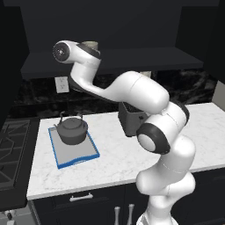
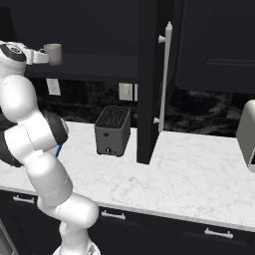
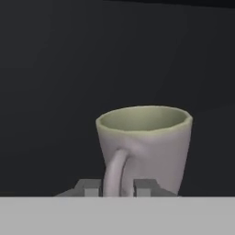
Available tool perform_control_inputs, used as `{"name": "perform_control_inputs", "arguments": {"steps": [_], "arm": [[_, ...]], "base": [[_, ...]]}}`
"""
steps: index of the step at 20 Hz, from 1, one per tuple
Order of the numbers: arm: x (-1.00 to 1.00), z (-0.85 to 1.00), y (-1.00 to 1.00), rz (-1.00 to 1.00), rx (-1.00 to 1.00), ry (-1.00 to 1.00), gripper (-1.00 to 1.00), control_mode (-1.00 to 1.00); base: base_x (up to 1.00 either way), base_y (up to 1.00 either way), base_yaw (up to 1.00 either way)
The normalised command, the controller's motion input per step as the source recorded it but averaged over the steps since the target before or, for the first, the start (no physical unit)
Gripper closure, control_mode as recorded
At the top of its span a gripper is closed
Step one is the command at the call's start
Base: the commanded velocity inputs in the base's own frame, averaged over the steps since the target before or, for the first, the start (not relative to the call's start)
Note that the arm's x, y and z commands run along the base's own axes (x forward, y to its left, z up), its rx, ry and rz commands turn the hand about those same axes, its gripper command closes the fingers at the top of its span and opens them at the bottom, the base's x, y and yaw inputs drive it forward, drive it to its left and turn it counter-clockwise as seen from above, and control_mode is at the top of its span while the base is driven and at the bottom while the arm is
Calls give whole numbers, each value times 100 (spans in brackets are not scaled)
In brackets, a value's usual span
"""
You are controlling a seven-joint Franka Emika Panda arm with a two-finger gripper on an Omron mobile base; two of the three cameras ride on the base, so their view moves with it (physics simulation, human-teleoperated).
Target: Pick the kettle from the counter and place it on the tray. Then pick the mug from the cabinet and place it on the tray. Then close the cabinet doors.
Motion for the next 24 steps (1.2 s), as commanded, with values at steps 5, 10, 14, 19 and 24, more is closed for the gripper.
{"name": "perform_control_inputs", "arguments": {"steps": [5,10,14,19,24], "arm": [[0,-3,-4,0,2,-1,100,-100],[0,-8,0,0,0,0,100,-100],[0,-10,0,0,0,0,100,-100],[-2,-10,-1,0,0,0,100,-100],[-33,-26,-21,-5,7,-1,100,-100]], "base": [[0,0,0],[0,0,0],[0,0,0],[0,0,0],[0,0,0]]}}
